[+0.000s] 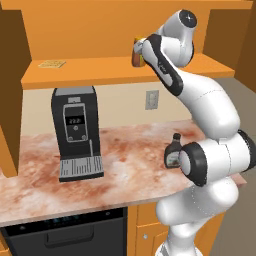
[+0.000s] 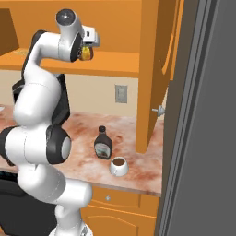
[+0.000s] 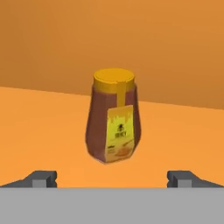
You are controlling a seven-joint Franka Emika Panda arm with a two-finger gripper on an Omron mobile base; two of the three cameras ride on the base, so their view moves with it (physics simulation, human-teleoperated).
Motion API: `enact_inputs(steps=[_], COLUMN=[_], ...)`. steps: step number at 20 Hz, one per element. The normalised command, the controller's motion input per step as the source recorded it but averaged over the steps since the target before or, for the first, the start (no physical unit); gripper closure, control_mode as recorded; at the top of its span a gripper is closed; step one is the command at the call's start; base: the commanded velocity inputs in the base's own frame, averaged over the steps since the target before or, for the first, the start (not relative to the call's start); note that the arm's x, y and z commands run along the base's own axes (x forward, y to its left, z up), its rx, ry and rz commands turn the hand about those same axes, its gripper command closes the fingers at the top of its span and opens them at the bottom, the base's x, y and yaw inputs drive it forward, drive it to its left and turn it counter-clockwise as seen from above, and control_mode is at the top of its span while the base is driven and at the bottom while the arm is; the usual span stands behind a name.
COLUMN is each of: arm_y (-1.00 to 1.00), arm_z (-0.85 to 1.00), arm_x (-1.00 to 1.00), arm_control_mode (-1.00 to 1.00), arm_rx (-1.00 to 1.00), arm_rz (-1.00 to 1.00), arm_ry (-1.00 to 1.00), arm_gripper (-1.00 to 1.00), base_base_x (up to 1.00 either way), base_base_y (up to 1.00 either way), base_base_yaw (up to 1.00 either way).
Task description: Pick the syrup bottle and honey bottle from the cabinet and place them next to the mug.
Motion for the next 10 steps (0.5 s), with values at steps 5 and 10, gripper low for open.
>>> enact_inputs(steps=[5, 10], arm_y=[0.0, 0.01], arm_z=[0.0, 0.0], arm_x=[0.41, 0.17], arm_control_mode=[-1.0, -1.0], arm_rx=[0.0, 0.0], arm_rz=[0.0, 0.02], arm_ry=[0.0, 0.04], arm_gripper=[-1.0, -1.0], base_base_x=[0.0, 0.0], base_base_y=[0.0, 0.0], base_base_yaw=[0.0, 0.0])
